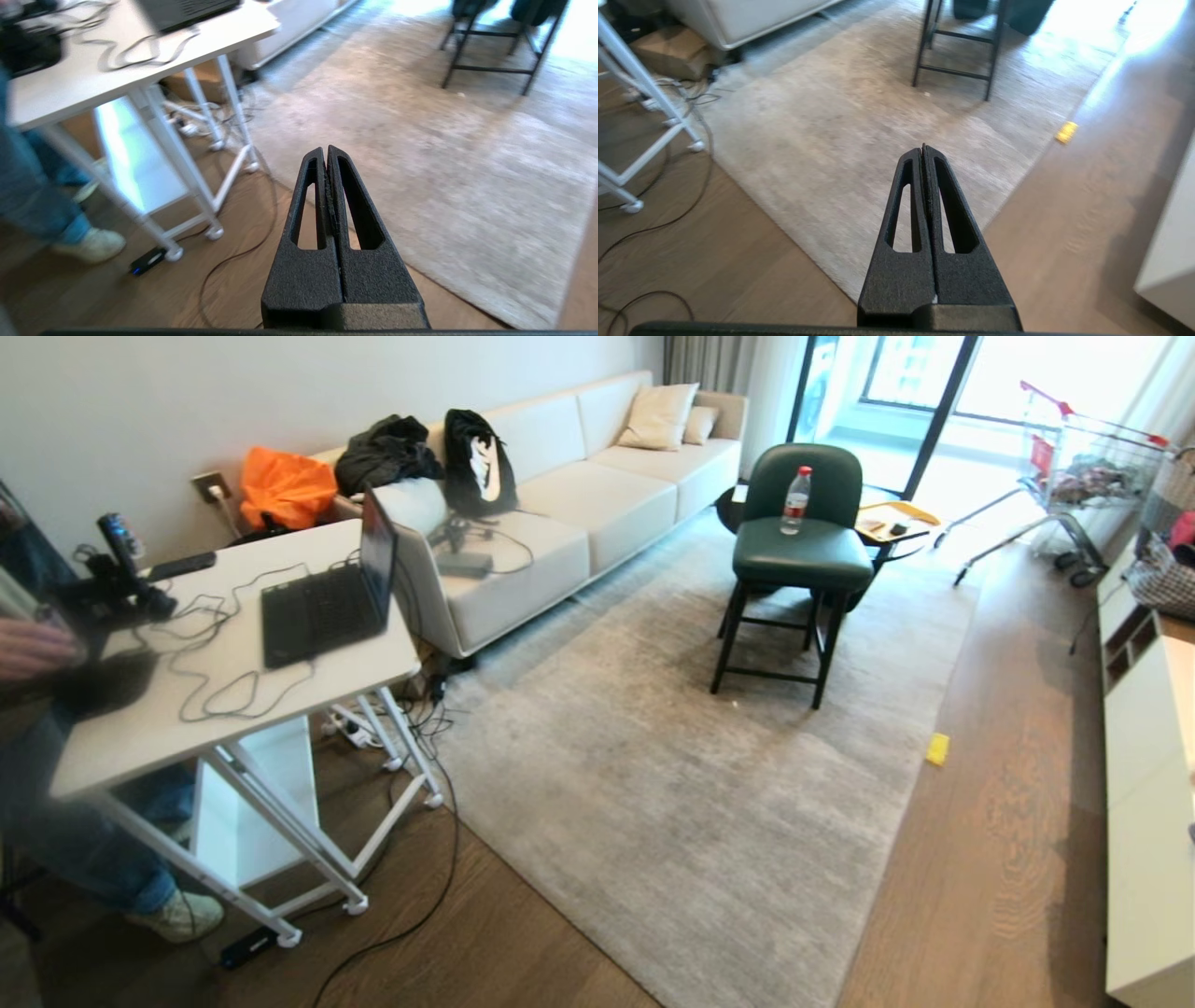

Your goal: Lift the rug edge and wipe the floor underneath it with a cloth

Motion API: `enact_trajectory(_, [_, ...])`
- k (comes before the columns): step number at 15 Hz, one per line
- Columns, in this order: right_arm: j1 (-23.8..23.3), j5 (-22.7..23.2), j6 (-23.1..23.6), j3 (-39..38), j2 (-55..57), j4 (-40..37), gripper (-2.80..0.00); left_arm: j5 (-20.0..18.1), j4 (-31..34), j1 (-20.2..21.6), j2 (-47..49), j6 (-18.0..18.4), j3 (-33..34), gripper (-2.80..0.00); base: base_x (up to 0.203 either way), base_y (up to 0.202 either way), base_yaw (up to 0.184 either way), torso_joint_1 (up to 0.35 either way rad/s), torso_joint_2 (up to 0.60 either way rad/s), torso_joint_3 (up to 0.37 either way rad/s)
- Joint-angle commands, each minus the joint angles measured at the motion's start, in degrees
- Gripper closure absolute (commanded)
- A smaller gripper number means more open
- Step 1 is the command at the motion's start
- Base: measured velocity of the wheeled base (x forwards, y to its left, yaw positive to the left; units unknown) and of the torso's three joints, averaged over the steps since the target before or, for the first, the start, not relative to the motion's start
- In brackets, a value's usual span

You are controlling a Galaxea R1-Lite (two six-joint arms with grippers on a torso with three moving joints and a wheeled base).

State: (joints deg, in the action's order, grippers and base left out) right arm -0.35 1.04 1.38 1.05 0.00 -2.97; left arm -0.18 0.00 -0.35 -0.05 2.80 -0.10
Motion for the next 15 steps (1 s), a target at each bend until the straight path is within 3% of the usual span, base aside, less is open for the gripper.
enact_trajectory(1, [0.00, 0.02, 0.03, 0.01, 0.09, -0.01, 0.00, 0.01, 0.00, 0.00, 0.05, 0.01, 0.01, 0.00, 0.003, 0.011, -0.172, 0.002, 0.00, 0.002])
enact_trajectory(15, [0.00, 0.02, 0.03, 0.01, 0.09, -0.01, 0.00, 0.01, 0.00, 0.00, 0.05, 0.01, 0.01, 0.00, 0.002, 0.010, -0.174, 0.004, 0.00, 0.002])
